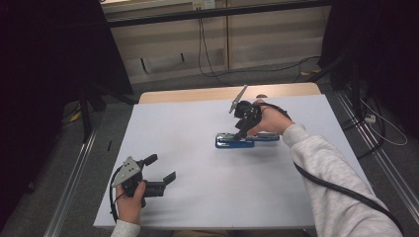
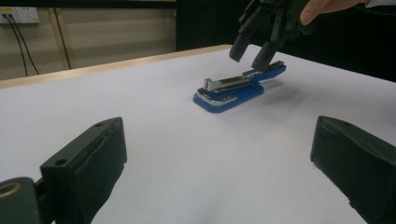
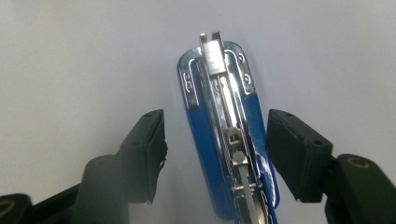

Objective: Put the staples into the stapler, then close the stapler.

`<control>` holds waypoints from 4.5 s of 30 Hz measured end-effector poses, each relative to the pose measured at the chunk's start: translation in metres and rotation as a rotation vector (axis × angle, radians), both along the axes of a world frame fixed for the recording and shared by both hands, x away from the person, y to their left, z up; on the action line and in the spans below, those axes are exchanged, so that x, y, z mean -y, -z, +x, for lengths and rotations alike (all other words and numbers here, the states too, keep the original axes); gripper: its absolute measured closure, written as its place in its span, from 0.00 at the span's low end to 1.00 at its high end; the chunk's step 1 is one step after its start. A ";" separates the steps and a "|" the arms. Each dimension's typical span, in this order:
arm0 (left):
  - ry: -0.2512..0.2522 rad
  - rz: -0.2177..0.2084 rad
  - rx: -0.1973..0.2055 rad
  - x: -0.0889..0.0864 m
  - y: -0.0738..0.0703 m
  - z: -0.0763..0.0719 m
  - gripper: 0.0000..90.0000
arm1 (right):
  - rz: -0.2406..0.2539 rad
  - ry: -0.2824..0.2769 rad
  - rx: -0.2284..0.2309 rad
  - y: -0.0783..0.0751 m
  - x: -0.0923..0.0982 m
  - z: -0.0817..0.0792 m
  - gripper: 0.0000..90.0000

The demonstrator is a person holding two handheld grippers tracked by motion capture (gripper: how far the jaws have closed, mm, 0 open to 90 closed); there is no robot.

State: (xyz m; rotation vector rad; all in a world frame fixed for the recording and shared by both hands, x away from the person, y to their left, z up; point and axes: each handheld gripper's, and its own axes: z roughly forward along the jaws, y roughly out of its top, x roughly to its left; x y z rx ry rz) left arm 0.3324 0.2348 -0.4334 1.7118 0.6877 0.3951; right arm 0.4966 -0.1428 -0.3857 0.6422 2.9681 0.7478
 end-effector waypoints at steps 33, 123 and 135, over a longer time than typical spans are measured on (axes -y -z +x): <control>0.113 0.049 -0.096 0.063 -0.006 0.046 0.04 | 0.080 0.211 0.088 0.004 0.089 -0.033 0.14; -0.001 0.315 -0.322 0.154 0.034 0.126 0.99 | 0.147 0.466 0.182 0.053 0.142 -0.073 1.00; -0.011 0.315 -0.320 0.154 0.034 0.125 0.98 | 0.193 0.467 0.191 0.048 0.138 -0.075 0.92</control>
